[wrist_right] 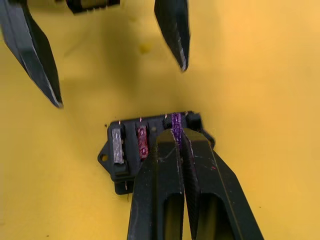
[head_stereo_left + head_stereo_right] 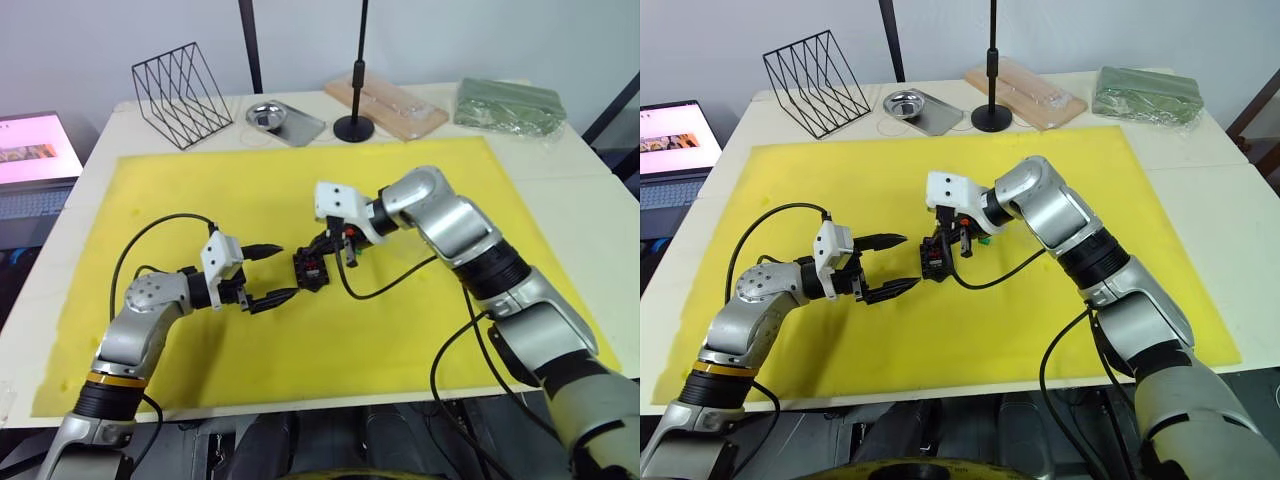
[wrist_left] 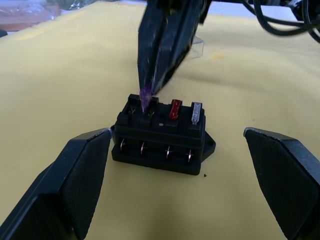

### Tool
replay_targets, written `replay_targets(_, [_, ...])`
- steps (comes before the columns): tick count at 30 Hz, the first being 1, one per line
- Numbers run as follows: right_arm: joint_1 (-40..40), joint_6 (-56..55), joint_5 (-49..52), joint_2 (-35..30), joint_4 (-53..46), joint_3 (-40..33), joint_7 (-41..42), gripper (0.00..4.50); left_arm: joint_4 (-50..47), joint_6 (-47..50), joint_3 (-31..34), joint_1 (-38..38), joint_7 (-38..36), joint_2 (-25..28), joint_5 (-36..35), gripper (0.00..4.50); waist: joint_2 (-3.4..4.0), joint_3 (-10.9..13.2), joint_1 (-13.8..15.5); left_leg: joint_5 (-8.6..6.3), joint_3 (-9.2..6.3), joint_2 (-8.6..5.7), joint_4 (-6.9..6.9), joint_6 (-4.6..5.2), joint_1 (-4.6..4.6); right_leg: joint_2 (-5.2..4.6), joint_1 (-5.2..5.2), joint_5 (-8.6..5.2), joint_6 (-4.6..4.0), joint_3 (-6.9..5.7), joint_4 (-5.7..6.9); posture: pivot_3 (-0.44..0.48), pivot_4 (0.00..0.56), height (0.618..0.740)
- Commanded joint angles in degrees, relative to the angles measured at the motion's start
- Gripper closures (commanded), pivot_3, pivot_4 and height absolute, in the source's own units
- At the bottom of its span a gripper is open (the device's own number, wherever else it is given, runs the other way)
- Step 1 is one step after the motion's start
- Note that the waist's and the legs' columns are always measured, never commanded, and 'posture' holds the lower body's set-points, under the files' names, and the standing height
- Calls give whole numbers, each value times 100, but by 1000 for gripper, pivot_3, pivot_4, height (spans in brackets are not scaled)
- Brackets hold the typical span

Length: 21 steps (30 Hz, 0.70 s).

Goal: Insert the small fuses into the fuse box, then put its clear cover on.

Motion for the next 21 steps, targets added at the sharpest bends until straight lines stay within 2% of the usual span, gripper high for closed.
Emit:
replay_targets(1, [-178,-152,9,24,-72,-101,123,4471,-55,-135,77,-88,-50,22,13,0,0,0,-1,0,0,0,0,0,0,0,0,0,0,0,0,0,150,740])
replay_targets(13, [-21,-802,-290,36,166,25,267,4471,-82,-119,95,-59,-44,29,27,0,0,0,-4,0,1,0,-1,-1,0,0,-1,0,0,0,0,0,150,740])
replay_targets(21, [17,-845,-366,157,252,11,282,4471,-105,-110,73,-45,-32,30,47,0,0,0,-5,3,0,0,-3,-6,0,0,-2,0,0,0,1,0,150,740])
